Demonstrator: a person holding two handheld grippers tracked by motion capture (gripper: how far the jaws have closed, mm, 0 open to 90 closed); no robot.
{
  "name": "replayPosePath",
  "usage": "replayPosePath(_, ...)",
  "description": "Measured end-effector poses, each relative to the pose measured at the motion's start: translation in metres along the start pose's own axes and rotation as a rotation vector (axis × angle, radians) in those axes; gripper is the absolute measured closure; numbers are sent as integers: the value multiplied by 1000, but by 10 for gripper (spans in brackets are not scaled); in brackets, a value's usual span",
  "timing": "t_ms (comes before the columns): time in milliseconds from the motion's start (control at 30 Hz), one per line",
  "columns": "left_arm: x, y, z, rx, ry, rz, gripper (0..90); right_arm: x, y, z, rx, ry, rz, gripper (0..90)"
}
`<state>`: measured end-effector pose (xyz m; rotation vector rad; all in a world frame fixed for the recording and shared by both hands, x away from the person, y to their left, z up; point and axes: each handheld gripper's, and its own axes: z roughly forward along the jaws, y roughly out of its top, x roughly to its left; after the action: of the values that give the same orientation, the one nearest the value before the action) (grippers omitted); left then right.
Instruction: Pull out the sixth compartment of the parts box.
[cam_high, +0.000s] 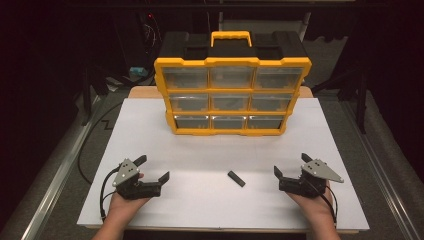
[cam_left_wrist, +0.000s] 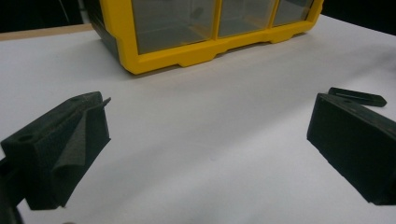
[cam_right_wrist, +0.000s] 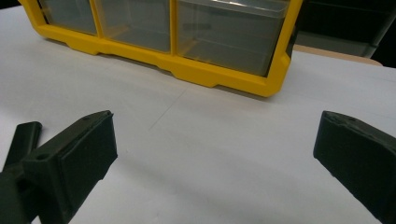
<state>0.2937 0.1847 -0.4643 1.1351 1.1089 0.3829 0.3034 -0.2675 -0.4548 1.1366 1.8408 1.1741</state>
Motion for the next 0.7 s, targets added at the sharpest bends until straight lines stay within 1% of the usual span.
replayPosePath(33,0,0,0,0,0,0,2,0,0,0,0,0,0,0)
replayPosePath(67,0,0,0,-4,-6,2,3,0,2,7,20,-8,-5,0)
replayPosePath(100,-1,0,-1,-8,-13,3,3,0,2,7,20,-8,-5,0)
replayPosePath(133,-1,-1,-1,-10,-16,13,3,-1,4,14,28,0,2,0)
replayPosePath(167,-2,-1,-1,-14,-19,18,3,-1,5,17,36,-2,2,0)
replayPosePath(200,-2,-1,-1,-14,-19,18,3,-1,5,17,36,-2,2,0)
replayPosePath(267,-2,-1,-1,-15,-19,23,3,-3,7,26,35,-11,-6,0)
replayPosePath(333,-2,-1,-1,-21,-19,21,3,-5,9,31,38,-13,-1,0)
replayPosePath(367,-2,-1,-1,-24,-19,29,3,-5,9,31,38,-13,-1,0)
replayPosePath(400,-3,-1,-2,-25,-21,34,3,-7,12,36,39,-17,1,2)
replayPosePath(433,-3,-1,-2,-25,-21,34,3,-7,12,36,39,-17,1,2)
replayPosePath(467,-4,0,-2,-31,-21,30,3,-9,14,42,51,-16,8,17)
replayPosePath(500,-4,0,-2,-31,-21,30,3,-9,14,42,51,-16,8,17)
replayPosePath(567,-5,1,-5,-30,-29,20,3,-12,17,49,65,-11,10,19)
replayPosePath(667,-6,0,-6,-24,-32,24,3,-12,19,51,72,-8,2,22)
replayPosePath(700,-6,-1,-6,-23,-30,24,3,-11,20,52,64,-6,10,22)
